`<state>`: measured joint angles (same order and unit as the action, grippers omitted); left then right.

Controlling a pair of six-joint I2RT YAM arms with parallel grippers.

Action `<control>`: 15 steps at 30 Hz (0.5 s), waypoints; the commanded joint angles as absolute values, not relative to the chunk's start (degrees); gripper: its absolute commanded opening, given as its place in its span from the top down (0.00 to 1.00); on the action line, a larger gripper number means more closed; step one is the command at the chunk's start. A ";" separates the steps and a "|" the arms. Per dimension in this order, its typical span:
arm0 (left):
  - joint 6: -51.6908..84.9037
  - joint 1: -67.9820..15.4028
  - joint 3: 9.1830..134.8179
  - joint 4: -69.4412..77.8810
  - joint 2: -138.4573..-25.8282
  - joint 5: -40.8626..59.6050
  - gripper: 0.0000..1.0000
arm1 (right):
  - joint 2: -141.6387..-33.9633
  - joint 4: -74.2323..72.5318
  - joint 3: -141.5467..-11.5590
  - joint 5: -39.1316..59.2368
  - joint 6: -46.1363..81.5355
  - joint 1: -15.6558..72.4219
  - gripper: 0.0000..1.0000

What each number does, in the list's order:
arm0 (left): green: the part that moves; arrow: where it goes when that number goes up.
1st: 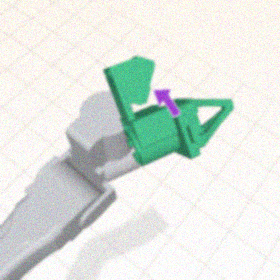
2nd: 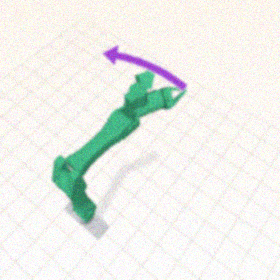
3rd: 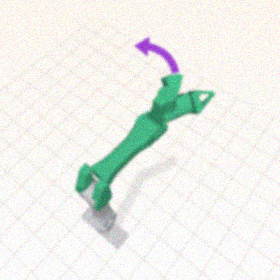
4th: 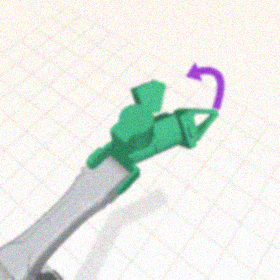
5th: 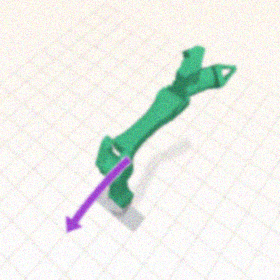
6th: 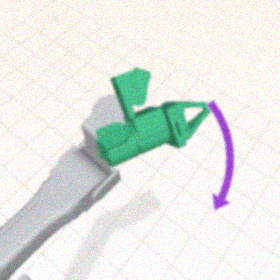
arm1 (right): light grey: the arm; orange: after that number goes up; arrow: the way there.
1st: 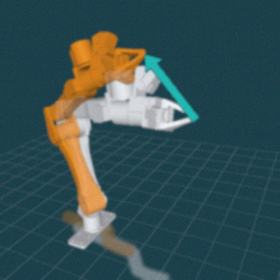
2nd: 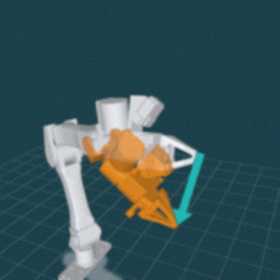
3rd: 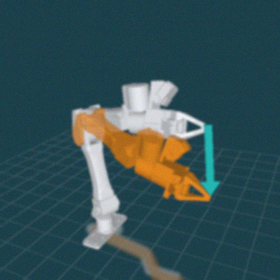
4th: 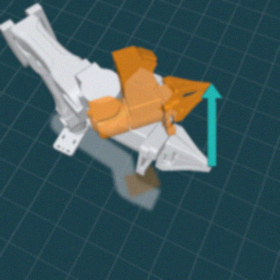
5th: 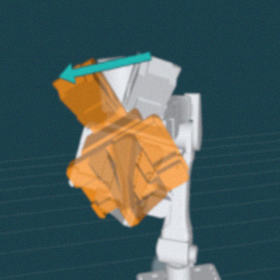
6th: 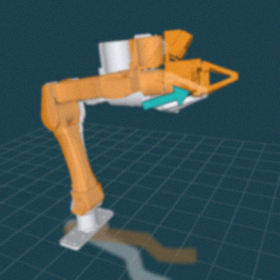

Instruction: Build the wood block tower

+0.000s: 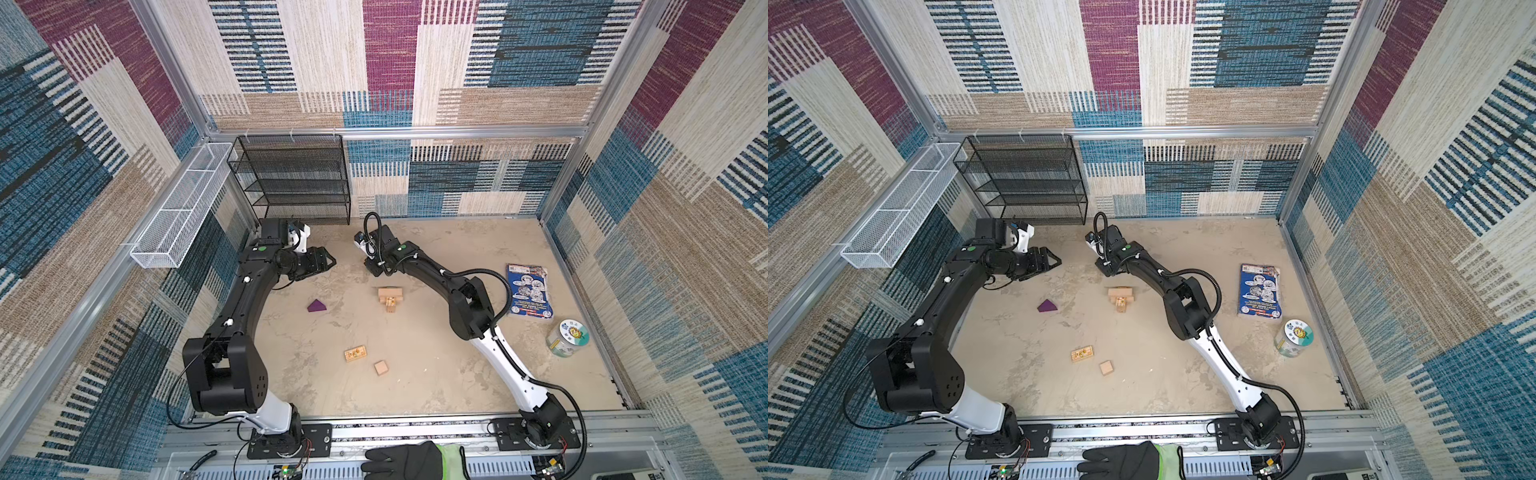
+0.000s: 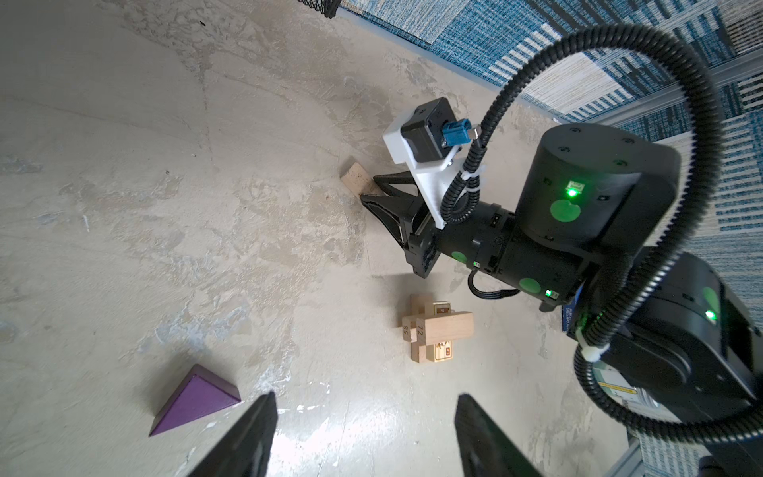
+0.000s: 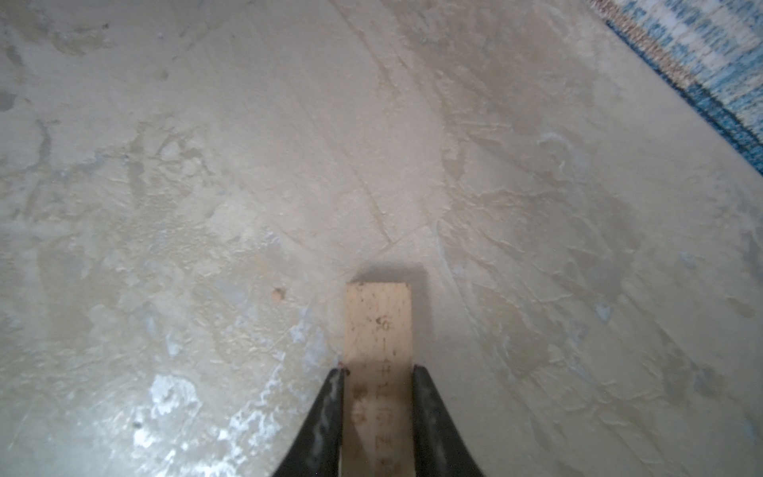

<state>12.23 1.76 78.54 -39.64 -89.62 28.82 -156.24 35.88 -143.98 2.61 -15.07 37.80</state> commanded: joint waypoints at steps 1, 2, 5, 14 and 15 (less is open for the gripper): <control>13.36 1.84 78.86 -39.57 -89.37 29.39 0.27 | -155.74 35.57 -144.31 3.42 -14.58 37.79 0.74; 13.29 1.83 78.92 -39.53 -89.46 29.45 0.27 | -155.69 35.64 -144.31 3.51 -14.59 37.79 0.75; 13.27 1.77 78.99 -39.64 -89.40 29.49 0.27 | -155.58 35.77 -144.30 3.46 -14.65 37.76 0.78; 13.17 1.93 79.18 -39.90 -89.50 29.30 0.27 | -153.85 34.64 -143.00 1.90 -14.07 37.78 0.91; 13.14 1.87 79.13 -39.90 -89.49 29.31 0.27 | -153.66 34.47 -142.87 1.69 -13.93 37.75 0.93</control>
